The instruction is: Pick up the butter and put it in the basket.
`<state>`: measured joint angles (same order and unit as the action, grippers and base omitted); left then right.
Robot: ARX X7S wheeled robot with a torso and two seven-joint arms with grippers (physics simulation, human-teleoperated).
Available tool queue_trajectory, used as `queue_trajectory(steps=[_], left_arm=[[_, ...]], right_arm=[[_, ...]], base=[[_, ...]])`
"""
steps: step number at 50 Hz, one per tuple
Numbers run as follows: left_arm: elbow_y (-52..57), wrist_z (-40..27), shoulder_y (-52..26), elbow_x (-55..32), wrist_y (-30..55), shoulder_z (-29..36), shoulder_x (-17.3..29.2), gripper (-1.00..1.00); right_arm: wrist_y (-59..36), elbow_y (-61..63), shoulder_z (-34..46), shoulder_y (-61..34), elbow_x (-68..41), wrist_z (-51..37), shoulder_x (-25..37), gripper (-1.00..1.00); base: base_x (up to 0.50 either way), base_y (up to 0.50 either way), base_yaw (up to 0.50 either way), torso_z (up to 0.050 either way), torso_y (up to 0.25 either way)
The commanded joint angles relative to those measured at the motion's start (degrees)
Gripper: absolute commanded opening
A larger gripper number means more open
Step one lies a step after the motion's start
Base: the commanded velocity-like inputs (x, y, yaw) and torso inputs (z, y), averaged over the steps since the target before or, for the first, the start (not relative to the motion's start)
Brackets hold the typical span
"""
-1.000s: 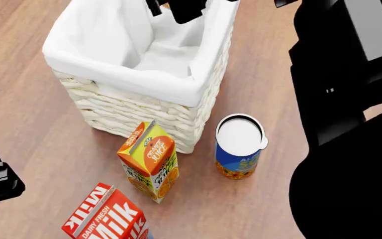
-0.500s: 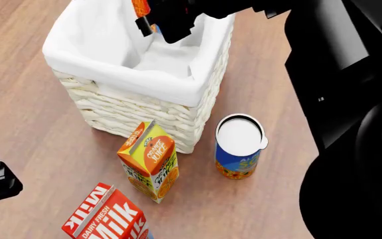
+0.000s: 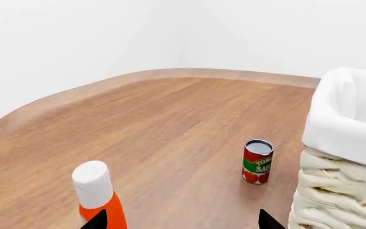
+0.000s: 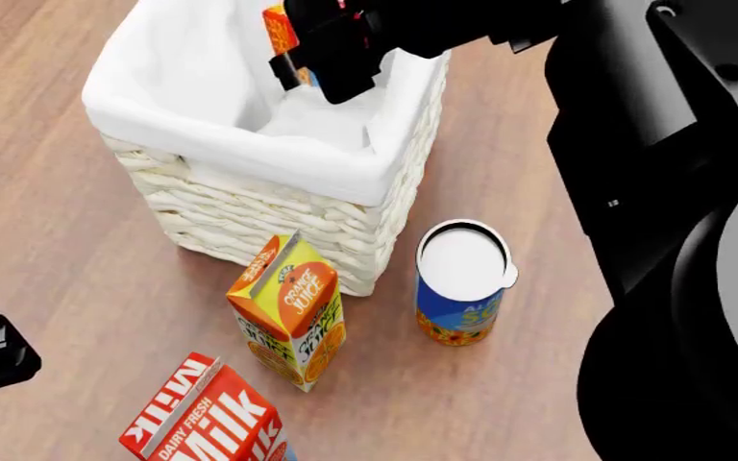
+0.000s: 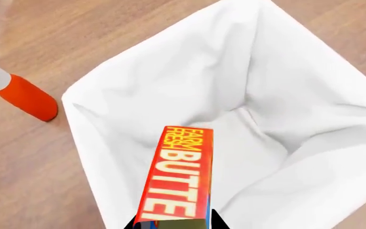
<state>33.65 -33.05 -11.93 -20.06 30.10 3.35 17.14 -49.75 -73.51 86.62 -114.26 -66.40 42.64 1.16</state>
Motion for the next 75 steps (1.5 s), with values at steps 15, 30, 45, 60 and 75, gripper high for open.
queue_trajectory(steps=[15,30,45,60,75], left_arm=[[-0.92,1.05,-0.16,1.64,-1.25,-0.29,-0.53,1.00],[-1.28,1.14,-0.30,1.77,-2.08,0.22,-0.22,1.00],[1.04,1.19,0.32,1.38,-2.58,-0.44,1.00,1.00],[4.12,1.27,1.01,-0.03,-2.98,-1.71,1.88,1.00],[7.29,1.45,1.84,-1.88,-4.34,-4.25,2.75,1.00]], right_arm=[[12.22,-0.87,-5.77,-1.73,2.49,-2.92,-1.16,1.00],[33.63,-0.21,-6.55,-0.44,5.55,-15.22,-1.14,1.00],[34.11,35.46,-5.63,2.69,6.44,-37.58,16.01,1.00],[30.62,65.64,-7.33,3.86,4.22,-56.39,32.24,1.00],[25.68,91.29,-8.53,4.88,-0.94,-72.27,47.58,1.00]], base=[[0.00,0.00,0.00,0.000,0.000],[0.00,0.00,0.00,0.000,0.000],[0.00,0.00,0.00,0.000,0.000],[0.00,0.00,0.00,0.000,0.000],[0.00,0.00,0.00,0.000,0.000]])
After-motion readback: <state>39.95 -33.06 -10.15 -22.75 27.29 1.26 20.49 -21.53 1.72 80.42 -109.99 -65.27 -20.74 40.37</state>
